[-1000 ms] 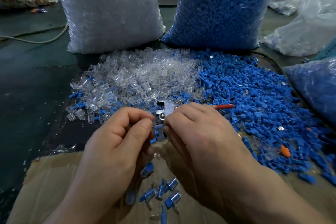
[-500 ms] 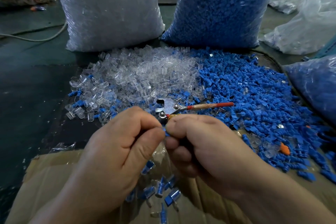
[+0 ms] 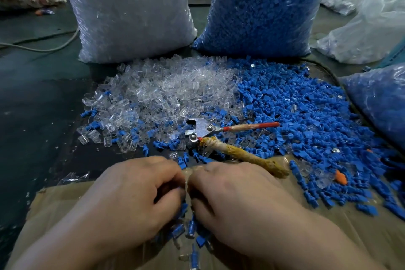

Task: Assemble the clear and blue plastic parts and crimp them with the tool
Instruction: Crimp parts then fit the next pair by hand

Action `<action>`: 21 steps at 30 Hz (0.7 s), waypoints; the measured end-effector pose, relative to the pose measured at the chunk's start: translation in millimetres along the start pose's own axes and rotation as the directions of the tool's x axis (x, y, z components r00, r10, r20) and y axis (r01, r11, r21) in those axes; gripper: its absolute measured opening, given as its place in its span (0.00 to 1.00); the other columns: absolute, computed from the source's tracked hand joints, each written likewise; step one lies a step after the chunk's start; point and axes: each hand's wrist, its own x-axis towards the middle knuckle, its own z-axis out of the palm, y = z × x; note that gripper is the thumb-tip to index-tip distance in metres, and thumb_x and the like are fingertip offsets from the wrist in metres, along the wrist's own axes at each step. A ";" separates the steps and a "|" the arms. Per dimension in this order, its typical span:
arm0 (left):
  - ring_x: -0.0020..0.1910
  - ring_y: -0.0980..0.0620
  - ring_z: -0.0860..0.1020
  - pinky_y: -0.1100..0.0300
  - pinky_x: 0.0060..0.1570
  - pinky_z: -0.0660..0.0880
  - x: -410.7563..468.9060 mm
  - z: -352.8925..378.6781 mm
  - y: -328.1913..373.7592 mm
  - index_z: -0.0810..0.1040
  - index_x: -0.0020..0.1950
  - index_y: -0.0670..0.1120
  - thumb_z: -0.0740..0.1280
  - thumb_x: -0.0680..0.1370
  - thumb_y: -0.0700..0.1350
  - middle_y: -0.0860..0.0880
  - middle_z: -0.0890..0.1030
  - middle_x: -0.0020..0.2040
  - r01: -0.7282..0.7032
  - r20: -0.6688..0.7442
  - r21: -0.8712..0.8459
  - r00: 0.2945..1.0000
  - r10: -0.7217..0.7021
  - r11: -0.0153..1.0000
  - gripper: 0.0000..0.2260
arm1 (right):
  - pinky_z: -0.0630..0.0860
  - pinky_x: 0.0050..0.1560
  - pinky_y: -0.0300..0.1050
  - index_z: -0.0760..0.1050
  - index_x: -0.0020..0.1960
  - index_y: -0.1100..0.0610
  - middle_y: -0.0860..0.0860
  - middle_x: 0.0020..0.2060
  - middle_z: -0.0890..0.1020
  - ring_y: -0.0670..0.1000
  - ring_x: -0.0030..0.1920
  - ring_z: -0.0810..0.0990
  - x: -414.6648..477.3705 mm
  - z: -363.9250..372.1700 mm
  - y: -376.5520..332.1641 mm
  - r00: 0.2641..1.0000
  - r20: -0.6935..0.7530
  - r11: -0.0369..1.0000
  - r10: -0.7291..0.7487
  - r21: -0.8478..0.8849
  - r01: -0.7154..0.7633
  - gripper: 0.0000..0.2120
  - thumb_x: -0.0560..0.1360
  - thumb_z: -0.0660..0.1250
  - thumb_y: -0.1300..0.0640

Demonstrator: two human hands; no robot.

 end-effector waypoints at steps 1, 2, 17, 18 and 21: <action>0.42 0.62 0.78 0.56 0.40 0.78 -0.3 -0.5 0.8 0.80 0.47 0.60 0.58 0.70 0.63 0.62 0.79 0.42 -0.020 0.019 -0.007 1.000 0.020 1.000 0.15 | 0.71 0.41 0.49 0.69 0.51 0.47 0.45 0.44 0.72 0.53 0.43 0.72 -0.1 0.0 -0.1 1.000 0.015 1.000 -0.001 0.002 0.001 0.06 0.80 0.56 0.47; 0.41 0.62 0.78 0.57 0.39 0.78 -0.7 -1.2 1.9 0.80 0.47 0.60 0.60 0.70 0.61 0.62 0.79 0.41 -0.036 0.035 -0.010 0.999 0.036 0.999 0.13 | 0.74 0.43 0.50 0.70 0.51 0.47 0.46 0.46 0.75 0.54 0.45 0.74 -0.4 -0.1 0.4 0.999 0.038 1.000 0.002 0.003 -0.002 0.07 0.79 0.56 0.47; 0.52 0.58 0.72 0.60 0.49 0.72 15.2 14.6 -4.1 0.79 0.55 0.59 0.60 0.77 0.59 0.61 0.74 0.51 0.214 -0.153 0.205 0.971 -0.184 0.955 0.12 | 0.54 0.27 0.46 0.67 0.58 0.48 0.48 0.42 0.65 0.55 0.37 0.71 28.8 23.0 9.8 0.971 -0.224 0.966 0.084 -0.222 -0.135 0.16 0.80 0.53 0.38; 0.52 0.59 0.72 0.61 0.48 0.71 15.2 14.6 -3.4 0.78 0.54 0.59 0.61 0.77 0.58 0.61 0.74 0.50 0.214 -0.162 0.193 0.970 -0.184 0.958 0.10 | 0.53 0.27 0.46 0.68 0.57 0.48 0.48 0.42 0.64 0.55 0.37 0.69 29.0 22.5 10.5 0.971 -0.223 0.964 0.091 -0.224 -0.141 0.16 0.80 0.52 0.38; 0.52 0.61 0.72 0.62 0.47 0.67 13.3 15.5 -1.6 0.75 0.58 0.63 0.65 0.76 0.58 0.65 0.75 0.52 0.224 -0.200 0.130 0.960 -0.196 0.966 0.11 | 0.54 0.28 0.48 0.68 0.56 0.48 0.47 0.41 0.63 0.55 0.37 0.71 27.7 22.0 12.9 0.969 -0.233 0.972 0.089 -0.194 -0.136 0.13 0.81 0.53 0.40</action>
